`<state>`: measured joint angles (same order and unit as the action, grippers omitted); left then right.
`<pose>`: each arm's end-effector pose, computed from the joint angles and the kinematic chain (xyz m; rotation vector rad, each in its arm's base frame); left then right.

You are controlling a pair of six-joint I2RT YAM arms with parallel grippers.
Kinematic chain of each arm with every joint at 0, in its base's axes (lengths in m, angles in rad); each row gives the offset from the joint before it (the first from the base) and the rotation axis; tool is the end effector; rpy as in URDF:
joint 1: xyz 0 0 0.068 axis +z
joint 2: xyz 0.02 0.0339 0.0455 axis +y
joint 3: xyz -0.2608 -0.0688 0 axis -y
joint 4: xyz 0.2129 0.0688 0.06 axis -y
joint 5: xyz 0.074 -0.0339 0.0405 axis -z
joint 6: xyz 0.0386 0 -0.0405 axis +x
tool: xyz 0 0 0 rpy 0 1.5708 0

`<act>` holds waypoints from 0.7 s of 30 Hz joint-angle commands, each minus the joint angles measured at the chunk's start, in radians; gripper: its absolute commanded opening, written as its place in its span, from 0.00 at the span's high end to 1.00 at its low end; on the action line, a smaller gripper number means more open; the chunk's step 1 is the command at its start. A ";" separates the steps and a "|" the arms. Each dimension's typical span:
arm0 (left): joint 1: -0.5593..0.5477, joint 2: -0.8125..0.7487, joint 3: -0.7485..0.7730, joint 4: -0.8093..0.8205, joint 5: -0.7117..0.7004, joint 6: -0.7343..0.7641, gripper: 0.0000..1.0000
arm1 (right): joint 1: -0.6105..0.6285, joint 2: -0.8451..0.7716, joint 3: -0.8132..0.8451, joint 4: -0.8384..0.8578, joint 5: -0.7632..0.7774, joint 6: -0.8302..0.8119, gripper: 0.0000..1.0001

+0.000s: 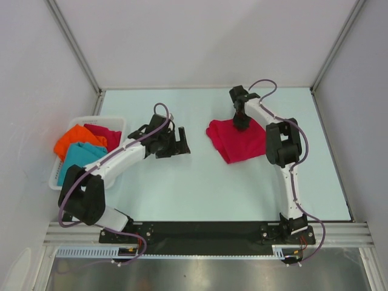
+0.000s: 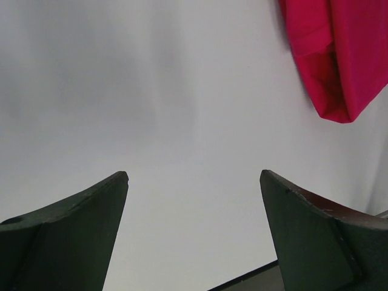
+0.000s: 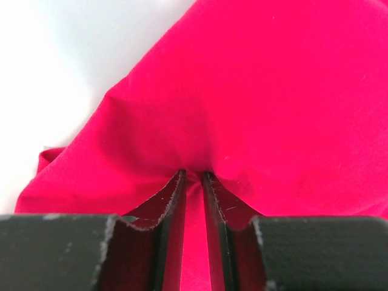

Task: Fold and stack the t-shirts
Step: Put the neatly folded tshirt into the corner of the board with the right arm

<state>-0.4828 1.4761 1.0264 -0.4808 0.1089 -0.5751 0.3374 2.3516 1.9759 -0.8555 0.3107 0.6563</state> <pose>0.2463 -0.1338 0.2445 -0.0726 2.5863 -0.5545 0.4385 0.1413 0.1720 0.4991 2.6482 -0.1507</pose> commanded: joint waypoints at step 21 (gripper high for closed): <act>0.059 -0.189 0.011 -0.041 0.046 0.027 0.04 | -0.460 -0.244 -0.299 -0.040 0.286 0.040 0.80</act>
<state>-0.4320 1.3235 1.0264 -0.5217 0.1349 -0.5667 -0.0574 2.1925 1.7210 -0.8413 0.4355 0.6811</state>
